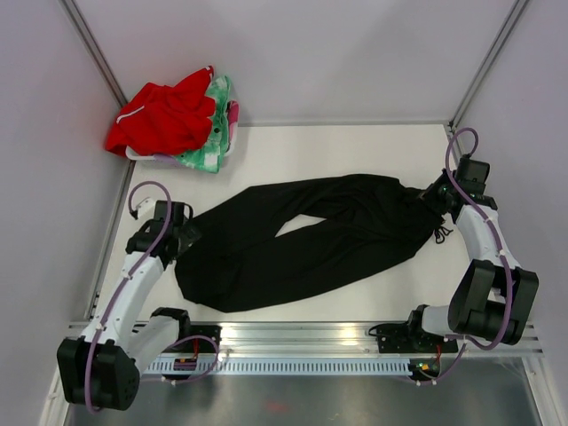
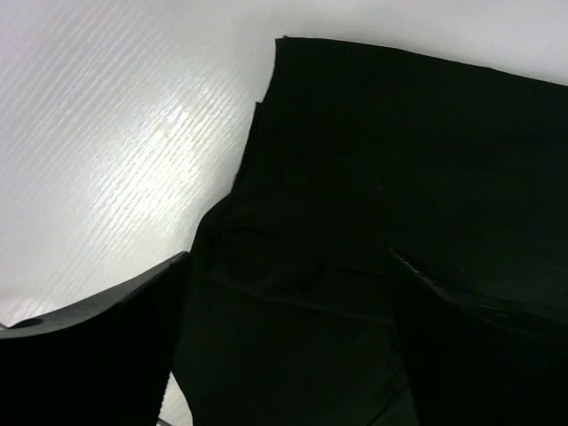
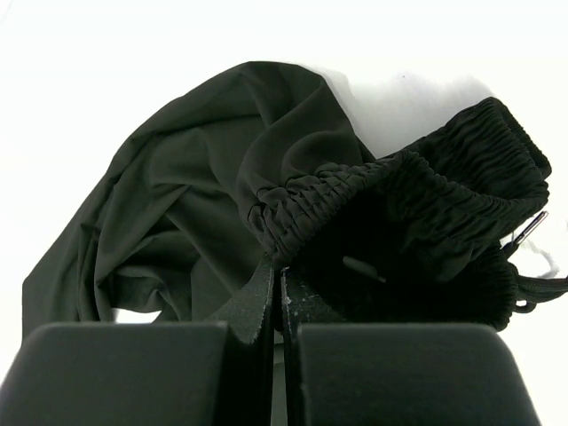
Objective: Fold and stack the trousers
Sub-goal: Flatten the trousers out
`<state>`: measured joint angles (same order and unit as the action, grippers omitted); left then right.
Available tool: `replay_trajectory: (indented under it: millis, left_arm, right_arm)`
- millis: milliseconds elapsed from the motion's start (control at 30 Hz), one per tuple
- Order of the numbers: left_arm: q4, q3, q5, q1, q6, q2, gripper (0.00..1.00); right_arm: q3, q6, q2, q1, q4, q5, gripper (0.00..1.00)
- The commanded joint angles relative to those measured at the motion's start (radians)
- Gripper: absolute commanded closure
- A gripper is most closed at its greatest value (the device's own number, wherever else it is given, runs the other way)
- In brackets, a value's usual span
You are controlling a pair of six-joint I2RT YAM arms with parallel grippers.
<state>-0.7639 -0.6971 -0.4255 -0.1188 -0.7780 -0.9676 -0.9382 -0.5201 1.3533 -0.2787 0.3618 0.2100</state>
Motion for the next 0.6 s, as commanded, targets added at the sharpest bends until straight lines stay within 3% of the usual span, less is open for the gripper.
replay_trajectory:
  millis: [0,100,233,567]
  left_arm:
    - [0.035,-0.051,0.039,0.024,-0.02,0.027,0.0]
    - [0.08,-0.116,0.045,0.1,0.094,-0.052,0.0]
    - [0.169,-0.153,0.197,0.266,0.151,-0.217,0.03]
    - [0.412,-0.117,0.399,0.349,0.157,-0.473,0.18]
  right_arm:
    - [-0.005,0.0,0.004,-0.004,-0.034,-0.012,1.0]
    - [-0.019,0.009,0.009,-0.004,-0.023,0.003,1.0]
    - [-0.02,0.002,0.013,-0.004,-0.04,0.008,1.0]
    - [-0.007,0.006,0.038,-0.004,-0.06,-0.004,0.99]
